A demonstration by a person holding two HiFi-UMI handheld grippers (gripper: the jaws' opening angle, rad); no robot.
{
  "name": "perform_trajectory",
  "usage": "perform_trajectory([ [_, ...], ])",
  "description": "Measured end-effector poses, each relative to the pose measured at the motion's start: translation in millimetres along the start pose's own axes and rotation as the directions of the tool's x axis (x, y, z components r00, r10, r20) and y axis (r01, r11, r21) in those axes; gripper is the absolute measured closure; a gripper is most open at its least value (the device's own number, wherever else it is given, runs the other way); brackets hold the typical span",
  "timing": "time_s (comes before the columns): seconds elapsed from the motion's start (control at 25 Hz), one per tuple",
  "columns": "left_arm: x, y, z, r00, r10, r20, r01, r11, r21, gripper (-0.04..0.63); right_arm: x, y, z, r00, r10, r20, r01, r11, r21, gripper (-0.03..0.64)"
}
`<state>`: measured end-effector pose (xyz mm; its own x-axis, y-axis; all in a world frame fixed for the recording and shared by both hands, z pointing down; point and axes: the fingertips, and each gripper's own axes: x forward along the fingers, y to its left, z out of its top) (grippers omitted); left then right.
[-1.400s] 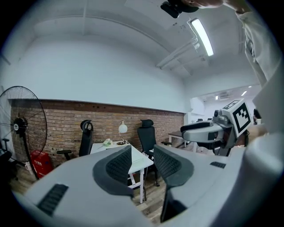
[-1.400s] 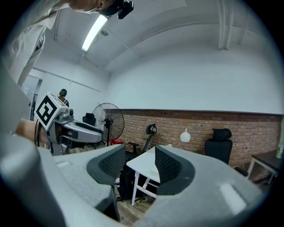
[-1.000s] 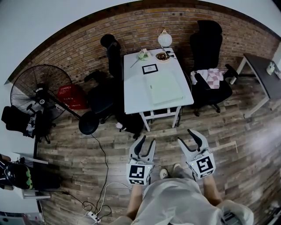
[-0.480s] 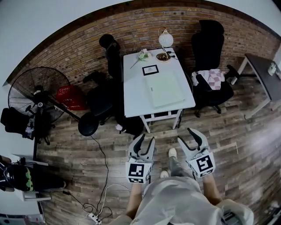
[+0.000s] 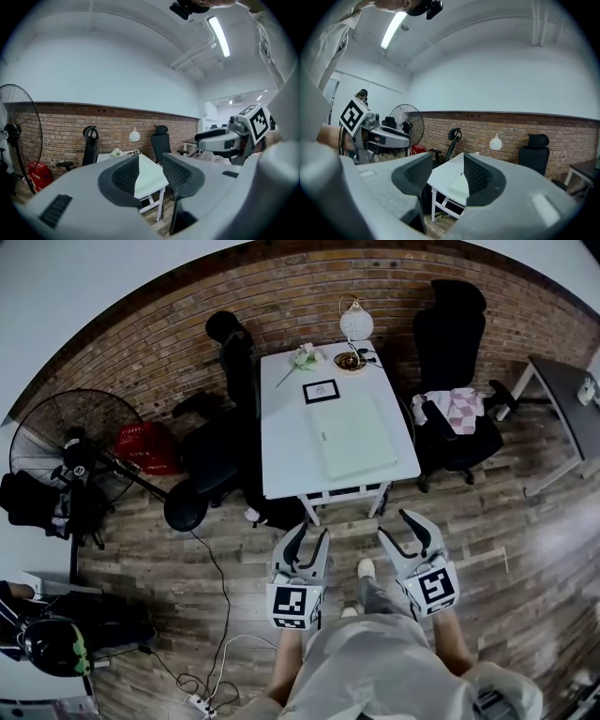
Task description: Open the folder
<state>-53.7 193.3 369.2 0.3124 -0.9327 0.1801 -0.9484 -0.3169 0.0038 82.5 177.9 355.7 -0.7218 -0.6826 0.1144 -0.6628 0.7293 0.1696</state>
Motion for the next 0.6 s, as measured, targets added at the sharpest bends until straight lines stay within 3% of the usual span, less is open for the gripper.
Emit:
perform_trajectory([
  [0.24, 29.5, 13.9, 0.4, 1.000, 0.015, -0.013, -0.015, 1.000, -0.015, 0.439, 24.6, -20.2, -11.3, 0.998, 0.011, -0.057, -0.008, 0.999, 0.047, 0.407],
  [0.44, 56.6, 24.1, 2.7, 1.000, 0.025, -0.016, -0.025, 0.999, -0.030, 0.439, 48.1, -40.5, -10.5, 0.999, 0.032, -0.032, -0.032, 0.999, 0.024, 0.407],
  [0.6, 78.7, 33.1, -0.8, 0.998, 0.043, -0.040, -0.044, 0.999, -0.027, 0.439, 62.4, -59.1, -18.3, 0.997, 0.036, -0.065, -0.033, 0.998, 0.051, 0.407],
])
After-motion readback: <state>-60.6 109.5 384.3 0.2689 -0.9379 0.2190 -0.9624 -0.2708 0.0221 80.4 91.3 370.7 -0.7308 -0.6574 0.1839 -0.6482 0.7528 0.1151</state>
